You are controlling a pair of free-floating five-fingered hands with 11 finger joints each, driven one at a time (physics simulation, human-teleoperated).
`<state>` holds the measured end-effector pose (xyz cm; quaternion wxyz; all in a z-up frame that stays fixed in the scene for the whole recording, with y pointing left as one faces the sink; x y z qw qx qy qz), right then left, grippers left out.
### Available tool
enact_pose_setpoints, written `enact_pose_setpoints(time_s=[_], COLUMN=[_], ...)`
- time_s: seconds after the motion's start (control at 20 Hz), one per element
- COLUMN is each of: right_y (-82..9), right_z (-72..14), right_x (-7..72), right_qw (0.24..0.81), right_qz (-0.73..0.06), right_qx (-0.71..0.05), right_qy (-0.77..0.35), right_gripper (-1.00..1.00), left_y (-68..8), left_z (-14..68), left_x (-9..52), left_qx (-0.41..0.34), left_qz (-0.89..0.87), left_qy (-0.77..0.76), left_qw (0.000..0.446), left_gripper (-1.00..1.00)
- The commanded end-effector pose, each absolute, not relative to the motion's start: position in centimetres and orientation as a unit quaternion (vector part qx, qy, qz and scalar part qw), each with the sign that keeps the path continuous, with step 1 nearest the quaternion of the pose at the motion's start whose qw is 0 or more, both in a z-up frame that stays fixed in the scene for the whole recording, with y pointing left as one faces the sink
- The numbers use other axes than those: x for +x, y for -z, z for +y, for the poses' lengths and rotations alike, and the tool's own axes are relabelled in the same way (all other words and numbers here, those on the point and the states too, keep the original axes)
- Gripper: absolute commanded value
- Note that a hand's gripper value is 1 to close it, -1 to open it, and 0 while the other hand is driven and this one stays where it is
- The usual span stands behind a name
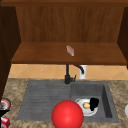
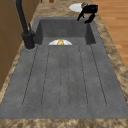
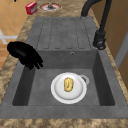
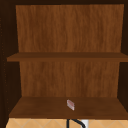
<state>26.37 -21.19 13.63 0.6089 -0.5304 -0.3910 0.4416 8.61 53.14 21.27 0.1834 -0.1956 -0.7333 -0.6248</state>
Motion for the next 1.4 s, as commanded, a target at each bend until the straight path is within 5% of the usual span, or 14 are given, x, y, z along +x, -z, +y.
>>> enact_pose_setpoints(time_s=[0.0, 1.35], right_y=[-13.6, -13.6], right_z=[-21.2, -21.2], right_x=[26.4, 26.4], right_qw=[0.609, 0.609], right_qz=[-0.391, -0.391], right_qx=[-0.530, -0.530], right_qy=[-0.442, -0.442], right_gripper=[0.00, 0.00], left_y=[-19.8, -16.0], left_z=[53.9, 54.4], left_x=[7.1, 9.7], left_qx=[-0.197, -0.219], left_qz=[-0.726, -0.709], left_qy=[0.641, 0.635], left_qw=[0.155, 0.216], left_gripper=[-1.00, -1.00])
